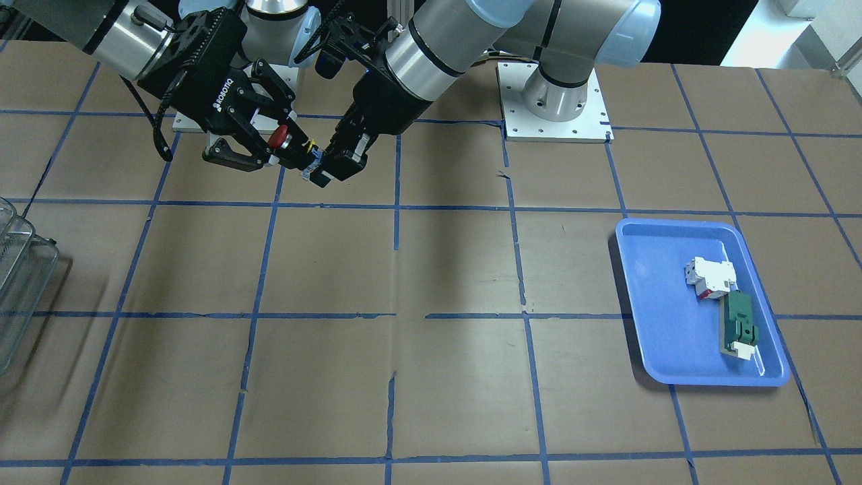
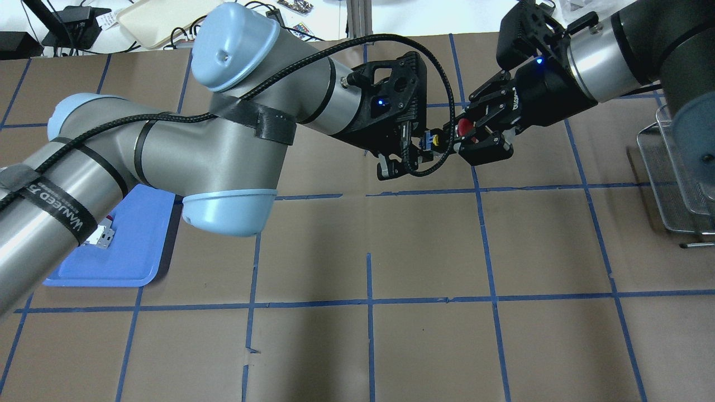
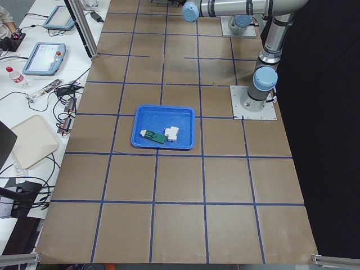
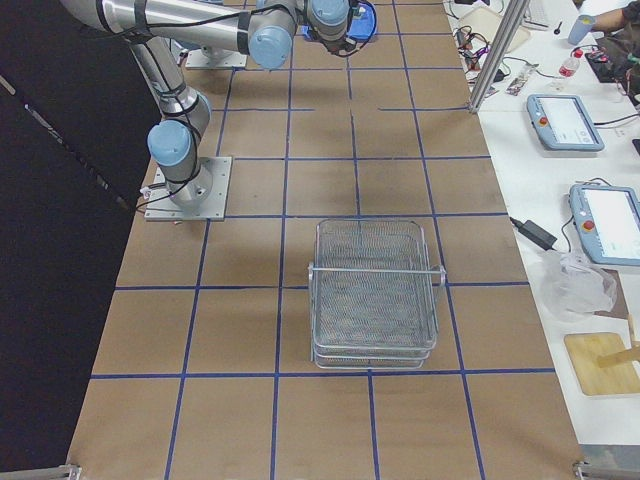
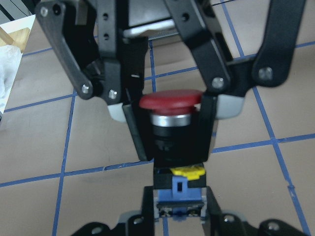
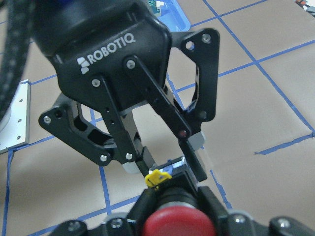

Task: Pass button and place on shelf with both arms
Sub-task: 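Close the right gripper on the button below its red cap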

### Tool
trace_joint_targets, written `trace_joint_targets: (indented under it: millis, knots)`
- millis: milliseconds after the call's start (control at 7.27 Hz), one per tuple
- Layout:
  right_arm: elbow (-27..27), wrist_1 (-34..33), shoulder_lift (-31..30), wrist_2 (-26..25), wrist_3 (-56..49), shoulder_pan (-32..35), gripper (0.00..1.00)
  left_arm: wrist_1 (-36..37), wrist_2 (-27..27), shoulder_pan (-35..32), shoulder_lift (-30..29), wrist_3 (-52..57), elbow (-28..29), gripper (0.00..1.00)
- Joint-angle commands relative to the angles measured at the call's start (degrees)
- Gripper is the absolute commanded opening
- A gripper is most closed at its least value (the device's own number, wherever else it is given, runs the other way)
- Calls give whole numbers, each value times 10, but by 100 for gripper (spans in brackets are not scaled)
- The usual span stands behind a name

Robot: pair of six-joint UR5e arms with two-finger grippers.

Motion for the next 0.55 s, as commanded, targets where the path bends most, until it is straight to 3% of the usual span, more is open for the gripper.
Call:
trace_joint_targets:
  millis: [0, 275, 413]
  knots:
    - [0, 0, 1, -1, 0, 0, 0, -1, 8, 1, 6, -13, 2, 100]
    - [-6, -1, 2, -9, 0, -1, 0, -4, 8, 3, 11, -13, 3, 100]
    - [-9, -2, 3, -42, -3, -6, 0, -6, 10, 7, 17, -15, 4, 100]
